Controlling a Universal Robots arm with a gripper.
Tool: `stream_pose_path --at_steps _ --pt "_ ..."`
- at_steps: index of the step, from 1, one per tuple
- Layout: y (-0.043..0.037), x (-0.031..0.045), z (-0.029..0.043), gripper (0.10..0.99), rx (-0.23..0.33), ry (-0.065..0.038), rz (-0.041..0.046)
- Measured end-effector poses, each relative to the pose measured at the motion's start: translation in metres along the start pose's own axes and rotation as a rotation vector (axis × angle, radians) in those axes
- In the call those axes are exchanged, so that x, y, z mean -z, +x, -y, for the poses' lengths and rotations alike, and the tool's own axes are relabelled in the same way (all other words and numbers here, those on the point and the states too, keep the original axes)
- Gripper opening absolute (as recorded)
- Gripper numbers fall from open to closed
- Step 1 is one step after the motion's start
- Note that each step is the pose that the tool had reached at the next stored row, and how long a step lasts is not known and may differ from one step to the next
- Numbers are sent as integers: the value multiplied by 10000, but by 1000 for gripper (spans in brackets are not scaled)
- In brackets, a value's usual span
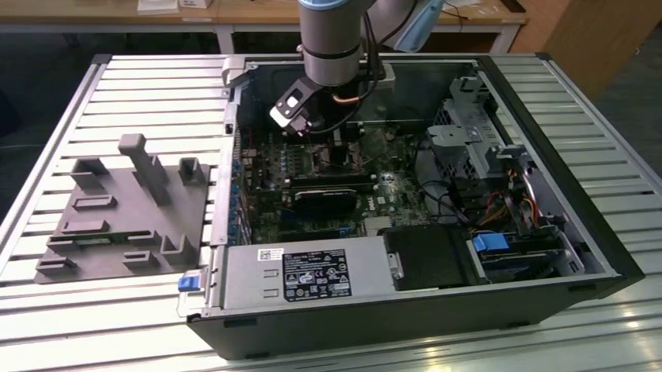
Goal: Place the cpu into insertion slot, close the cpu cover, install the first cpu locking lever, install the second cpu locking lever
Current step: 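Place the cpu into insertion slot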
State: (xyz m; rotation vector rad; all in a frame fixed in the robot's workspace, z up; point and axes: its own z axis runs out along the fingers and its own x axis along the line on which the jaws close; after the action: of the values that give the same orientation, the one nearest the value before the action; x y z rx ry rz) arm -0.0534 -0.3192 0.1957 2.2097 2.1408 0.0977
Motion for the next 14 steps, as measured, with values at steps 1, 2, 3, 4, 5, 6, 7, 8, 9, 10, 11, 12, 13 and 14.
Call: stream_pose_path --at_steps 1,2,3,4,5,6,7,8,9,10,11,12,13,14 --pt "0 -5 0 533 -2 0 -1" --pt "0 -7 1 533 -3 1 2" --pt "0 -7 1 533 -2 2 3" --pt "-1 -7 1 533 -3 3 3" --pt "0 -7 1 533 -2 2 3" --pt "0 -8 1 533 -2 2 2" --pt "0 -8 1 533 -2 1 2" --pt "0 -8 1 533 -3 1 1" --pt "0 -9 1 545 -3 0 0" --pt "0 -9 1 545 -3 0 0" --pt "0 -9 1 608 -3 0 0" --pt "0 -9 1 608 -2 1 1" --pt "0 -9 1 608 -3 1 1" --pt "0 -9 1 608 -3 1 1"
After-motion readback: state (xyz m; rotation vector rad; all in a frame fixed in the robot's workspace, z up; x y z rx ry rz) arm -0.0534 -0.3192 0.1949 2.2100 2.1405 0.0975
